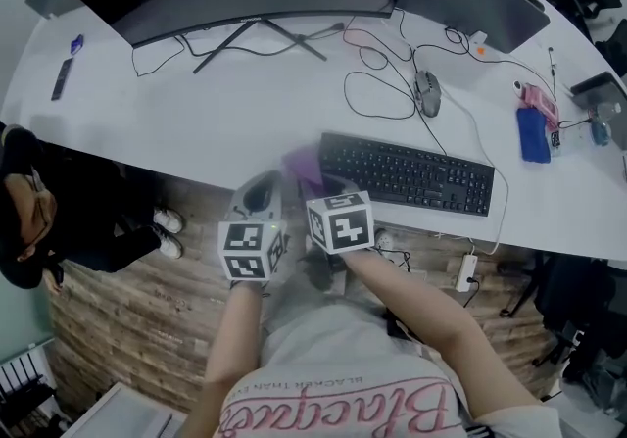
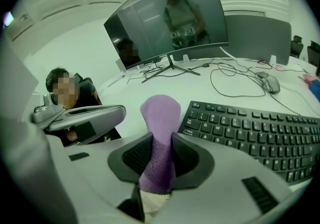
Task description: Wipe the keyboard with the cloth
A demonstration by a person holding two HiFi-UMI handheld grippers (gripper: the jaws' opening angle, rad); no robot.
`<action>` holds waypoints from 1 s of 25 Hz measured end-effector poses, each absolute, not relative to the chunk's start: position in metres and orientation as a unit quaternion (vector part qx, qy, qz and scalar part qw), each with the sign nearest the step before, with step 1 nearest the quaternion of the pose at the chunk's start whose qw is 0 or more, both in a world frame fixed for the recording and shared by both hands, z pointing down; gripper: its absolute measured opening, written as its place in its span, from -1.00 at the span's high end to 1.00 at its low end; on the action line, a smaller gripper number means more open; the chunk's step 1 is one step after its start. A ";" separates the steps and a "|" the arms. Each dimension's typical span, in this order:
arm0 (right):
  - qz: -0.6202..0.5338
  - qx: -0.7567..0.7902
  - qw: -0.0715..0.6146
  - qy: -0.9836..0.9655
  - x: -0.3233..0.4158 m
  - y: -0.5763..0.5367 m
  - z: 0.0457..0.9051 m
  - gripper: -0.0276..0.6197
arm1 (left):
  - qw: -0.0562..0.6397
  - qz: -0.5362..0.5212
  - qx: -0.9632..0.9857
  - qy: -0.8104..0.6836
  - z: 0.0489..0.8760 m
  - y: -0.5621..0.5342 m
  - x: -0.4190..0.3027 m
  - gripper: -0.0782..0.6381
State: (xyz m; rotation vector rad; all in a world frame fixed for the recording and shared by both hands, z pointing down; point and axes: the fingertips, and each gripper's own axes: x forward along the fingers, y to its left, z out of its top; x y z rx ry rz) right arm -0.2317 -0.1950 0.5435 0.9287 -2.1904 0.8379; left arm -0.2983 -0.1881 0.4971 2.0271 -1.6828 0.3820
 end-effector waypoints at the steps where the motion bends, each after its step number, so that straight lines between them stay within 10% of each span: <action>1: 0.315 0.351 0.306 -0.827 -0.232 -0.196 0.544 0.63 | 0.239 0.140 0.740 -0.613 0.498 -0.189 -0.298 0.76; 25: 0.319 0.348 0.302 -0.828 -0.197 -0.193 0.545 0.63 | 0.237 0.153 0.747 -0.602 0.500 -0.192 -0.261 0.76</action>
